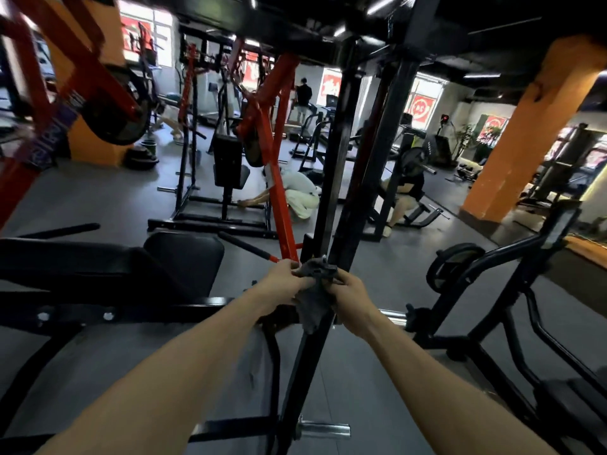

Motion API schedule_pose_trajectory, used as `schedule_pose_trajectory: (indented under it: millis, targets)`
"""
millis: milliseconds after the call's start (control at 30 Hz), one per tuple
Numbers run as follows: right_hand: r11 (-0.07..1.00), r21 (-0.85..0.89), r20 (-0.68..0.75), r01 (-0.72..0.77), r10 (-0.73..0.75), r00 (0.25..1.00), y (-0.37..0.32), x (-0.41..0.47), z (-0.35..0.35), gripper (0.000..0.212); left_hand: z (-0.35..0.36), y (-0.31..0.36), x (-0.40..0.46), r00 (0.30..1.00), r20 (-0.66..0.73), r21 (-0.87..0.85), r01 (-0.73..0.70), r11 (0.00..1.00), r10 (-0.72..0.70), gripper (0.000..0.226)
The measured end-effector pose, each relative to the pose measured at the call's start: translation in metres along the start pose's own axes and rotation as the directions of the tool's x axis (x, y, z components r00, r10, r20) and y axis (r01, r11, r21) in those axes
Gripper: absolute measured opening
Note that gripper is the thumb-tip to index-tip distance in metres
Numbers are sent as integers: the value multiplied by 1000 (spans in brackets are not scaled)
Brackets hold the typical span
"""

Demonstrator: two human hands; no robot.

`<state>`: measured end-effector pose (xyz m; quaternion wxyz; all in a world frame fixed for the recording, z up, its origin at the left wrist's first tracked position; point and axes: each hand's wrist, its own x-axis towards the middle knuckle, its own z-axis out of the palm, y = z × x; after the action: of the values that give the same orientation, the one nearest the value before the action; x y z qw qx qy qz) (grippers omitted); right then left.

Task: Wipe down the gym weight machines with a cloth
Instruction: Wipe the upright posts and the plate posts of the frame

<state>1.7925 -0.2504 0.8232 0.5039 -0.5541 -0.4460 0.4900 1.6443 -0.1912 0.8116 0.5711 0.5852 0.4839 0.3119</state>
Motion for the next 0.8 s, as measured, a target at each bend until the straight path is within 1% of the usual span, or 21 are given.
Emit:
schedule_pose_trajectory:
  millis: [67,133,167,200,267,300,367,433,500,533,567,600,633,667,700,733,767,800]
  targets:
    - [989,128,-8,-76,77,997,-2,5,-3,29,-1,6,-2,999,-41,27,-16,1000,17,35]
    - [944,268,13,-193,197,980,-2,12,-12,34,-1,11,-5,998,-57,69,-18,997,22,40]
    - [926,284,49,-248,244,968,-2,15,-16,39,-2,13,-6,999,-49,85,-15,996,19,43]
    - [927,245,90,-284,270,959,-3,16,-20,47,-2,14,-7,999,-35,101,-5,995,9,45]
    - [950,105,164,-295,277,947,-8,17,-27,58,0,18,-8,1000,-11,113,8,994,-7,48]
    - [958,40,201,-284,271,941,-9,17,-29,57,1,20,-8,1000,1,93,23,995,-23,48]
    - [974,-33,256,-226,227,940,-15,17,-37,41,4,26,-7,998,31,35,48,998,-49,43]
    - [983,-15,271,-184,181,945,-18,20,-51,29,4,32,-8,999,26,3,29,1000,-30,32]
    - [982,15,294,-190,177,939,-18,22,-68,27,6,37,-6,999,-16,8,-43,999,43,17]
    - [979,29,306,-202,184,934,-20,22,-73,25,9,41,-5,996,-41,41,-76,996,78,15]
    - [975,48,317,-215,189,929,-21,23,-78,24,13,44,-3,990,-71,112,-111,988,119,15]
    - [973,66,310,-223,193,931,-23,25,-81,24,18,49,0,978,-105,235,-152,960,181,16]
    - [969,100,284,-225,189,940,-25,26,-86,25,24,55,5,957,-125,391,-194,900,260,16]
    - [965,137,258,-223,182,949,-27,28,-91,26,32,62,8,928,-123,550,-232,802,353,17]
    - [961,176,203,-215,179,963,-30,32,-98,27,39,69,10,891,-92,693,-263,671,444,20]
    - [955,216,138,-205,178,974,-32,34,-105,29,43,76,11,838,-24,834,-284,474,545,24]
    - [939,281,81,-198,182,980,-32,38,-115,33,46,84,12,755,97,933,-296,206,649,28]
    - [918,360,26,-167,169,985,-31,42,-126,36,47,90,15,676,254,957,-280,-77,692,34]
